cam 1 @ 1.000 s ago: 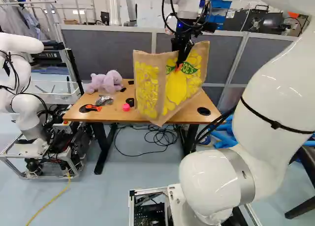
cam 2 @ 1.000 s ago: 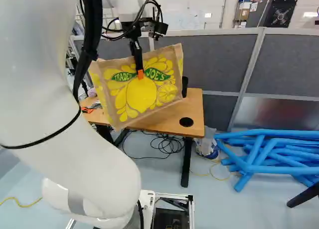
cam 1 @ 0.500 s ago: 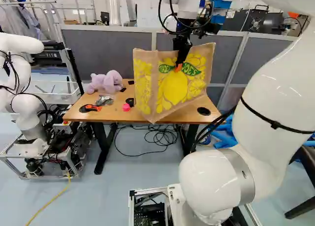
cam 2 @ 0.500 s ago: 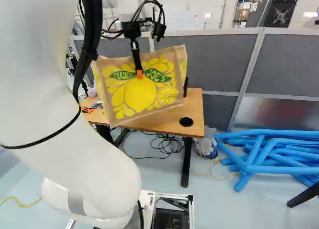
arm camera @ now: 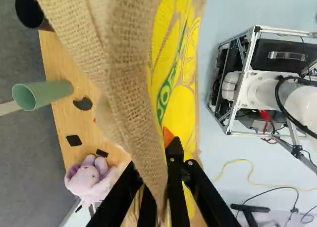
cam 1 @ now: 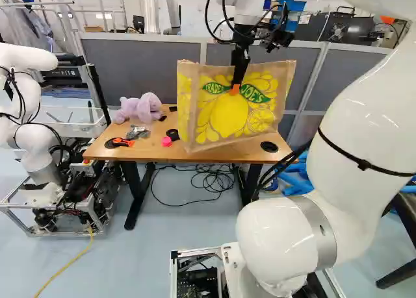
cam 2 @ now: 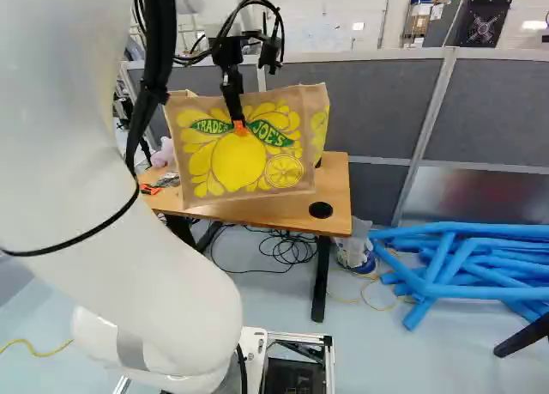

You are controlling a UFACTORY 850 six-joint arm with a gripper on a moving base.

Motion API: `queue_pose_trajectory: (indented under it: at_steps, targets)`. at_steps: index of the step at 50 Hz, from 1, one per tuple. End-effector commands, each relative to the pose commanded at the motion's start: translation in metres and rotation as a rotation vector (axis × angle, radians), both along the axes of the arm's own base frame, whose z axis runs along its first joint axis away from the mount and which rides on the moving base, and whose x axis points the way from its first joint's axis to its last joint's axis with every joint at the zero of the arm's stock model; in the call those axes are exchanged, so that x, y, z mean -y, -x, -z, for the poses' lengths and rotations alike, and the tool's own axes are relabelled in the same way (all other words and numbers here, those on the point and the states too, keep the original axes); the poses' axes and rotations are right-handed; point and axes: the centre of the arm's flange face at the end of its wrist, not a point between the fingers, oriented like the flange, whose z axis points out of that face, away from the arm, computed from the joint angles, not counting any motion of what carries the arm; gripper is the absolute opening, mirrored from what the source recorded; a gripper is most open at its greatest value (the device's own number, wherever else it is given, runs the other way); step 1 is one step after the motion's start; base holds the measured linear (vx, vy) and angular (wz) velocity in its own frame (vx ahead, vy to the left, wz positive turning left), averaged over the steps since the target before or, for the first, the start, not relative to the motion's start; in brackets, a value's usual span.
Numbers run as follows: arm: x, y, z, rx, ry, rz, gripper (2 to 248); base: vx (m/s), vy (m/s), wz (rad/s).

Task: Pick up the bag on the ground and place it on the table

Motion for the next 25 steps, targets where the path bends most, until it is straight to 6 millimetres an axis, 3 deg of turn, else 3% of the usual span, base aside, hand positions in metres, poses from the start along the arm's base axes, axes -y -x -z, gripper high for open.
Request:
queue_pose_trajectory:
  at_steps: [25]
  targets:
    - [0.0000,0.0000,0.0000,-0.002,-0.015,0.175,22,0.000,0.000,0.000]
